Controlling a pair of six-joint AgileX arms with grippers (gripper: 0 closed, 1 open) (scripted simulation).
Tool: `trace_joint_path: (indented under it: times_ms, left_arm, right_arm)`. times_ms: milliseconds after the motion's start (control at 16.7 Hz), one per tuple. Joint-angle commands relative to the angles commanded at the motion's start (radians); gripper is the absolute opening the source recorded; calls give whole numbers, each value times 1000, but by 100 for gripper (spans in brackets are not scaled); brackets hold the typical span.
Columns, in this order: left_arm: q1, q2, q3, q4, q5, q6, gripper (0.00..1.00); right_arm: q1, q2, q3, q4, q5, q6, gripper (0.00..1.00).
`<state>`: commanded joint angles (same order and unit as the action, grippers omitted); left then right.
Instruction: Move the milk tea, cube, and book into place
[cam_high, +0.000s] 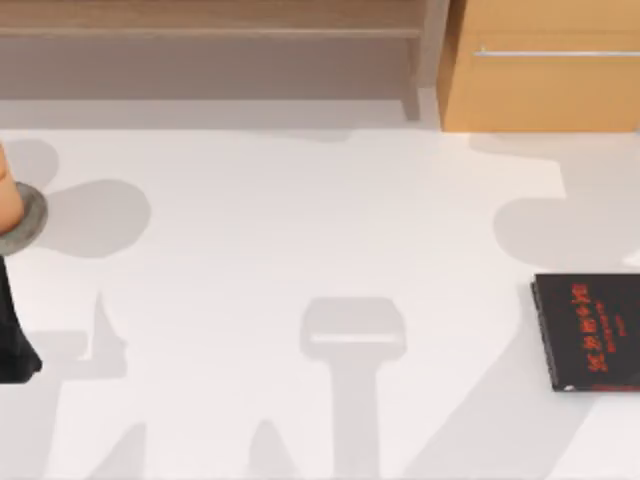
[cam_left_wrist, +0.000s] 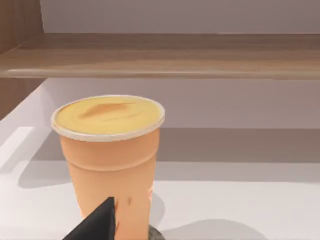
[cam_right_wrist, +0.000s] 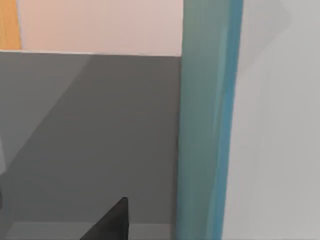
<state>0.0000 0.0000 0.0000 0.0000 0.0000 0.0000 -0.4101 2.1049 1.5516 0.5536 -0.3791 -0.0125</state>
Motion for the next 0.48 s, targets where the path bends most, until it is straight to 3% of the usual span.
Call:
trace_joint_path:
  times_ms: [480]
  left_arm:
    - [0, 0, 0, 0, 0, 0, 100]
  right_arm:
    - [0, 0, 0, 0, 0, 0, 17]
